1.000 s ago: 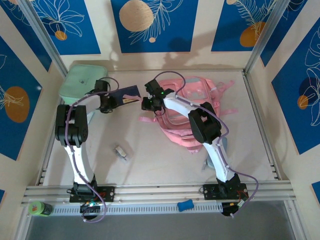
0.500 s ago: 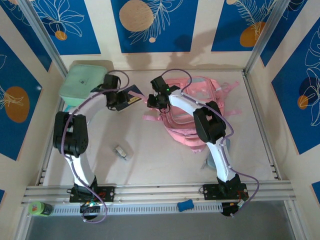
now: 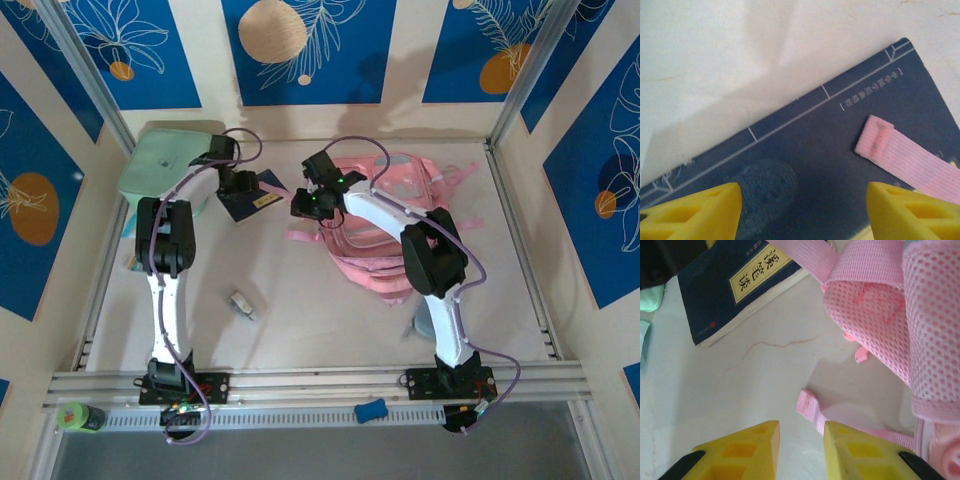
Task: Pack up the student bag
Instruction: Move the book to the top-center of the table.
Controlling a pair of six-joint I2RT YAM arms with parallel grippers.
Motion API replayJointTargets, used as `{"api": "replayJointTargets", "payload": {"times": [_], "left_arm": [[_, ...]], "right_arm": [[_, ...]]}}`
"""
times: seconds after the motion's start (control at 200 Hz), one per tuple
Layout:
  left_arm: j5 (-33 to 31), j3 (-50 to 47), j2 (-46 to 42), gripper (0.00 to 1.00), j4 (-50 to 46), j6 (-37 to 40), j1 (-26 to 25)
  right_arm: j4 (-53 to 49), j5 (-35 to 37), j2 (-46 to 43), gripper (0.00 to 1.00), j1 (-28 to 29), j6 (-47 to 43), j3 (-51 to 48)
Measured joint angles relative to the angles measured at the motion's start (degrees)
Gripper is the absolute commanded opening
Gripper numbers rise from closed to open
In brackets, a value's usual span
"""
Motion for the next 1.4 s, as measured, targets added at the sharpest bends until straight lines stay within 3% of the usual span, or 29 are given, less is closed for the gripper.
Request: {"api": "replayJointTargets", "payload": {"times": [0.255, 0.57, 0.68, 1.141, 1.401], "left_arm": [[2.64, 9.51, 6.56, 0.75, -2.23, 0.57, 1.77], [5.64, 14.19, 9.33, 0.73, -8.52, -1.38, 2.54], [5.7, 8.96, 6.4, 0.72, -6.91, -2.71, 2.54], [3.74, -29.51, -20.63, 0.7, -1.31, -11.13, -1.6], [0.28, -26.56, -22.51, 0.67, -0.96, -11.5, -1.75]], "right_arm": [[0.04, -0.07, -1.86, 0.3, 0.02, 0.17, -1.88], [0.04, -0.28, -2.1, 0.31, 0.07, 0.81, -2.45], [0.04, -0.55, -2.23, 0.31, 0.26, 1.14, -2.47], [0.83, -1.16, -3.26, 0.31, 1.6, 1.27, -6.32], [0.13, -1.88, -1.03, 0.35, 3.3, 2.82, -3.67]]}}
